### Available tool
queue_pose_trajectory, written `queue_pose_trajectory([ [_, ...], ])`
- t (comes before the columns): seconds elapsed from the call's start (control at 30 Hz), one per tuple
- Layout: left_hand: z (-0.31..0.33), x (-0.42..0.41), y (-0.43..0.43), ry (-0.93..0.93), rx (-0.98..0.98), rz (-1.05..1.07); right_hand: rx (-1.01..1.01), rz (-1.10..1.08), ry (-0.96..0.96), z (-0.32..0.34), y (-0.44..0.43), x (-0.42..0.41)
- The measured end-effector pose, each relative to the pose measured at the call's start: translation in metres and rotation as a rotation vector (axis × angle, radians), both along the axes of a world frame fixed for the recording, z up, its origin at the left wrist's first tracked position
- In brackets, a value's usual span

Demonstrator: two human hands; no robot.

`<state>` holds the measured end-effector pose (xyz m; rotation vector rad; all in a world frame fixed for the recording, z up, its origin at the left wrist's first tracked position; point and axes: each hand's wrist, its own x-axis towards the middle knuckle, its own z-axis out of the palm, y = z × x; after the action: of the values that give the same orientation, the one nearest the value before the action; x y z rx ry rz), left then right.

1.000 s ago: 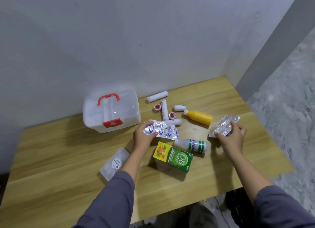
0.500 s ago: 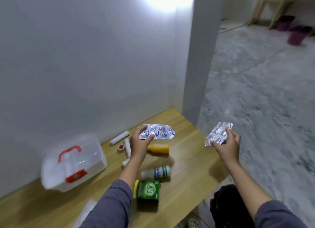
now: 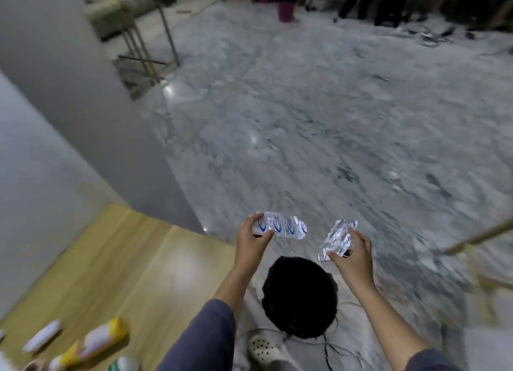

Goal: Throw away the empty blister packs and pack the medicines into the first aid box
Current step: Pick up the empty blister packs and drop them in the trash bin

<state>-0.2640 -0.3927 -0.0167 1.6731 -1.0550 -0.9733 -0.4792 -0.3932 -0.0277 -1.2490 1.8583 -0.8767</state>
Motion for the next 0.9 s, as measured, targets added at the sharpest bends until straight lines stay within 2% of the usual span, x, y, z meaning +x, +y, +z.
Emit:
queue_pose_trajectory([
  [0.13, -0.058, -0.058, -0.035, -0.045, 0.084, -0.149, 0.116, -0.041, -0.024, -0.054, -0.003, -0.032],
  [0.3, -0.157, -0.101, -0.044, -0.068, 0.241, -0.234, 0.242, -0.057, -0.037, -0.155, 0.000, -0.045],
  [0.5, -0.286, -0.094, -0.025, -0.149, 0.460, -0.237, 0.397, -0.011, -0.056, -0.272, 0.004, -0.036],
  [0.6, -0.326, -0.085, -0.018, -0.158, 0.517, -0.249, 0.439, 0.019, -0.062, -0.311, 0.005, -0.029],
  [0.73, -0.346, -0.078, -0.014, -0.096, 0.560, -0.314, 0.549, 0.115, -0.062, -0.335, 0.005, -0.024],
  [0.9, -0.311, -0.075, -0.013, -0.139, 0.639, -0.483, 0.625, 0.188, 0.014, -0.309, 0.005, -0.023],
])
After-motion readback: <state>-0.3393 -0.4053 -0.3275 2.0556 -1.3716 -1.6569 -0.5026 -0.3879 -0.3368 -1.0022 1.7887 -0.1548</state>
